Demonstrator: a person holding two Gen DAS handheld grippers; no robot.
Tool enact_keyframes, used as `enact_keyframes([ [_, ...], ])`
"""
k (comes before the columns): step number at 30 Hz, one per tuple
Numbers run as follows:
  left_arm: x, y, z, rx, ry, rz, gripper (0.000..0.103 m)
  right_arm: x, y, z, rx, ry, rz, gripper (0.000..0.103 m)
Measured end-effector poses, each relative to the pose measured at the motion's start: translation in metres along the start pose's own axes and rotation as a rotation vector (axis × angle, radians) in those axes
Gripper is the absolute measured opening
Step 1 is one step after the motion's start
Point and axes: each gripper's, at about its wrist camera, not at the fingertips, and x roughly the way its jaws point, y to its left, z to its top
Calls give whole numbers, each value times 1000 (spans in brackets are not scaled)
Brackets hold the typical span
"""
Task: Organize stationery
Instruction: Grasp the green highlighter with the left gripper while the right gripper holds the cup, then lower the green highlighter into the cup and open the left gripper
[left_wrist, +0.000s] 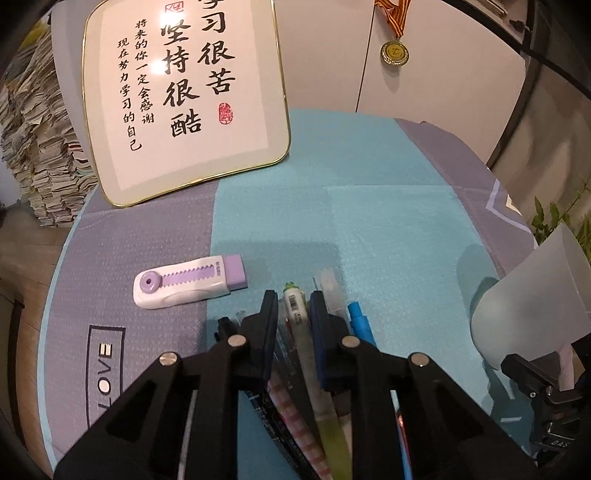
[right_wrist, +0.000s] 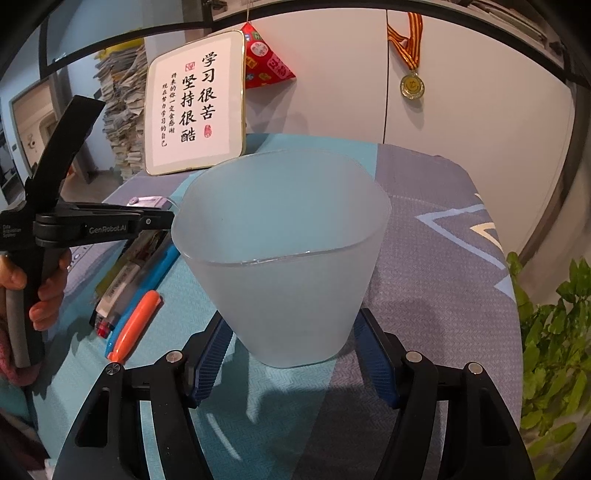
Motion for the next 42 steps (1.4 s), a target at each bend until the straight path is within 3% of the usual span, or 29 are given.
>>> enact_keyframes([
  [5,-10,6,1,-39,-18,-24,8,0,0,-1,2,1,3,69],
  [22,-129,-30,2,64,-279,-27,8,0,-1,-1,7,3,7,69],
  [25,-143,-45,11,76,-323,-46,8,-1,-1,-1,9,3,7,69],
  [28,-152,-66,22,79,-377,-115,8,-1,0,-1,8,4,4,69],
  [37,-120,-73,48,-175,-363,-280,8,-1,-1,-1,11,10,9,69],
  [42,-144,-88,45,-143,-472,-274,8,2,-2,-1,20,29,16,69],
])
